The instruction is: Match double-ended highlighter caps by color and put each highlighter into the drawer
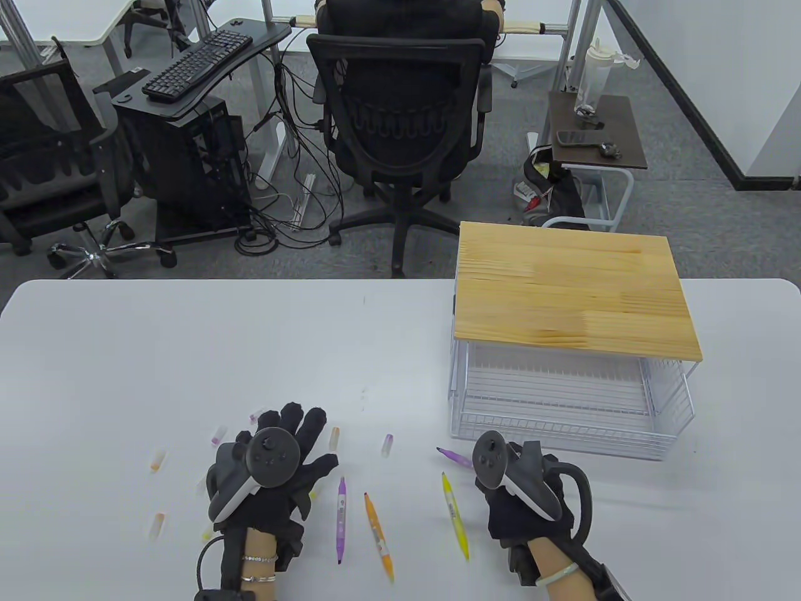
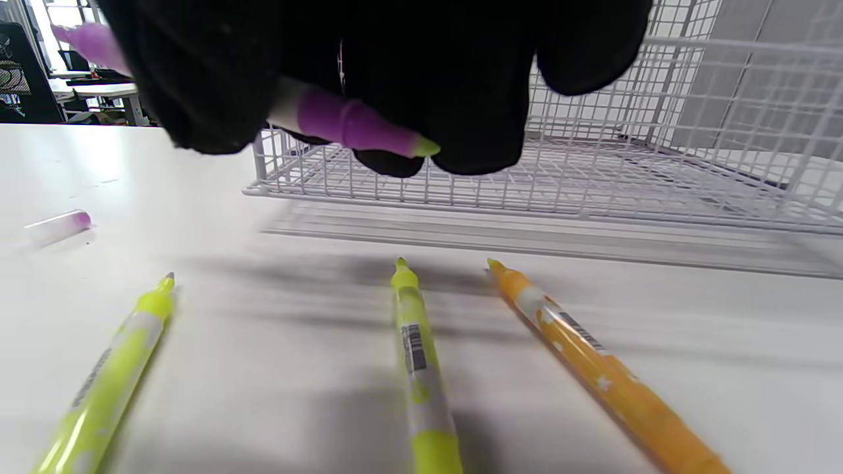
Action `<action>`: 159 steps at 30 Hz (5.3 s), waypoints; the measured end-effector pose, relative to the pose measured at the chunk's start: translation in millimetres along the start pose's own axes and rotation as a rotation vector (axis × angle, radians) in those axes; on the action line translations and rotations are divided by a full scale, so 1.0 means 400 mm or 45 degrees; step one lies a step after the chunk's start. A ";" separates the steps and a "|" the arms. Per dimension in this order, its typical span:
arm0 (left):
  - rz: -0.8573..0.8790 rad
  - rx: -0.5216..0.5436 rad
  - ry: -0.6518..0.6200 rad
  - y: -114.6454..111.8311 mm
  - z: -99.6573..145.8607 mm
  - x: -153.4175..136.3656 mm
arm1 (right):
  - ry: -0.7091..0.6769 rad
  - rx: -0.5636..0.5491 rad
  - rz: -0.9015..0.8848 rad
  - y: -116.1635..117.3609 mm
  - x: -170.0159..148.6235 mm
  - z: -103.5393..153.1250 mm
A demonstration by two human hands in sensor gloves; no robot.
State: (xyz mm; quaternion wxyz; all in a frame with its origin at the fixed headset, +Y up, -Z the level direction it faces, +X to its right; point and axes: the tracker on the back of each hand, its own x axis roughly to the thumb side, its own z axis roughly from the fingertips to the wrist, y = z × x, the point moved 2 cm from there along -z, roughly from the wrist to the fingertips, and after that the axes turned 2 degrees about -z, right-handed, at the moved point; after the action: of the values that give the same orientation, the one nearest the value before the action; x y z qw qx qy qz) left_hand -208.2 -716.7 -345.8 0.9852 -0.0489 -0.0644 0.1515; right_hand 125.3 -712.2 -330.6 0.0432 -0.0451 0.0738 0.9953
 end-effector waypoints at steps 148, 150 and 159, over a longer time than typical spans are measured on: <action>0.284 0.288 -0.252 0.105 0.080 0.087 | -0.459 -0.533 -0.472 -0.073 0.207 0.130; 0.157 0.281 -0.139 0.110 0.079 0.041 | -0.469 -0.491 -0.596 -0.090 0.183 0.127; -0.151 0.069 0.226 0.035 0.031 -0.076 | -0.491 -0.437 -0.775 -0.121 0.125 0.117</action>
State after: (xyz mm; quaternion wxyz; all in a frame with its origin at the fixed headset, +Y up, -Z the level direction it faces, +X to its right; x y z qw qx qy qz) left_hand -242.7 -711.7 -338.4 0.9952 -0.0313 0.0246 0.0895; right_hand 76.4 -653.5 -296.0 0.3412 0.1162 -0.1198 0.9251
